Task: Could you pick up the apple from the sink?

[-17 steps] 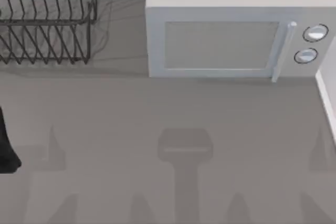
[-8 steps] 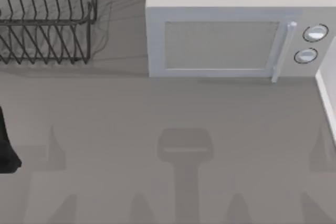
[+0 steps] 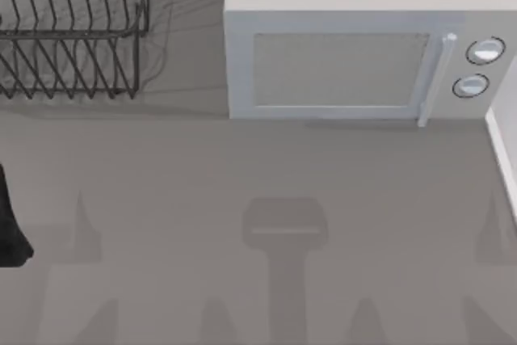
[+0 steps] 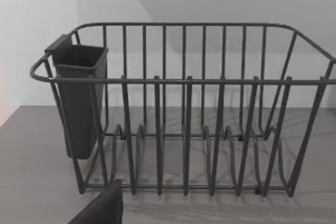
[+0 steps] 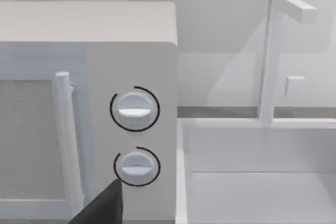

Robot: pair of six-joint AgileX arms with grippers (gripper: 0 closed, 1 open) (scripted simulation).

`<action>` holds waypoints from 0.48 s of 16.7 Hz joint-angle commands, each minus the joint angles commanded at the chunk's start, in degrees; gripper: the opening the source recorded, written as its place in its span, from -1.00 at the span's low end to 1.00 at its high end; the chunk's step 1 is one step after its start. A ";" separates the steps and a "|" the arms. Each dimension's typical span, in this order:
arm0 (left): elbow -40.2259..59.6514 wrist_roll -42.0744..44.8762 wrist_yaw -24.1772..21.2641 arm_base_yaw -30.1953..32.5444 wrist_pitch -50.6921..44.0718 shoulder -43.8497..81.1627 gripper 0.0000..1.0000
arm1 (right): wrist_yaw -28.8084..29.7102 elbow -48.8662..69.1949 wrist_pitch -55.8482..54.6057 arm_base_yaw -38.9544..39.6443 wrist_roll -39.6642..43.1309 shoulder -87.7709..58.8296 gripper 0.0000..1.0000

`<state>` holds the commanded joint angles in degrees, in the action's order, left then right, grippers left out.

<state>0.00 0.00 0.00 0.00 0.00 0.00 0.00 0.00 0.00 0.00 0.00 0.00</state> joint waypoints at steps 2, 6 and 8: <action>0.00 0.00 0.00 0.00 0.00 0.00 1.00 | 0.00 0.00 0.00 0.00 0.00 0.00 1.00; 0.00 0.00 0.00 0.00 0.00 0.00 1.00 | 0.00 0.00 0.00 0.00 0.00 0.00 1.00; 0.00 0.00 0.00 0.00 0.00 0.00 1.00 | 0.00 0.43 0.27 -0.07 0.07 -0.53 1.00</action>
<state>0.00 0.00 0.00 0.00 0.00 0.00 0.00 0.43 0.27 -0.07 0.07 -0.53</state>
